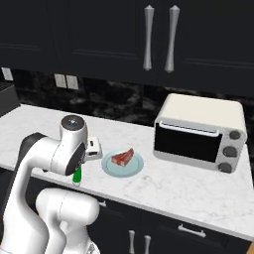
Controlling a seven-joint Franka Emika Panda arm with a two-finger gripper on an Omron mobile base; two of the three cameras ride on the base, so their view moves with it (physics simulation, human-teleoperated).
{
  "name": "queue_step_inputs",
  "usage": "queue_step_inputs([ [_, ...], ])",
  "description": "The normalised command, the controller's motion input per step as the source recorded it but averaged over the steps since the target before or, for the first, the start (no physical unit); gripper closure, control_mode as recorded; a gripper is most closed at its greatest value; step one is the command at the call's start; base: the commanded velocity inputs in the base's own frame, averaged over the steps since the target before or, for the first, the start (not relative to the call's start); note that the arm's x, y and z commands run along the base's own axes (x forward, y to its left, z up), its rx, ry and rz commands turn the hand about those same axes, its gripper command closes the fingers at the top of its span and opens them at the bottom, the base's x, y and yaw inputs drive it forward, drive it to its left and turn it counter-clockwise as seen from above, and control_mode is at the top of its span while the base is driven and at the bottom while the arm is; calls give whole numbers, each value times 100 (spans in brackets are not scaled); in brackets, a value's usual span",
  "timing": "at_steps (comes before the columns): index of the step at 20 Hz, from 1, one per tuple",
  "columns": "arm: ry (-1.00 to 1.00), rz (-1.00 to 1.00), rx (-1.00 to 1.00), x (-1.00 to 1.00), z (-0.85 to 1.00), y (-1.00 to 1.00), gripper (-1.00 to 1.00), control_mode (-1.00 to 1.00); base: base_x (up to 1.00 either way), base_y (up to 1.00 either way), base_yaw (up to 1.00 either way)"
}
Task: Pick up the knife from the drawer and place it on the cutting board. Then place the meat from the plate to the cutting board.
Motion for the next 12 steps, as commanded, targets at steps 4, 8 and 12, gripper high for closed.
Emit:
queue_step_inputs([
  [4,0,0,0,0,0,0,100,100,0,67,10],
  [8,0,0,0,0,0,0,100,100,1,39,27],
  [12,0,0,0,0,0,0,100,100,7,-11,27],
])
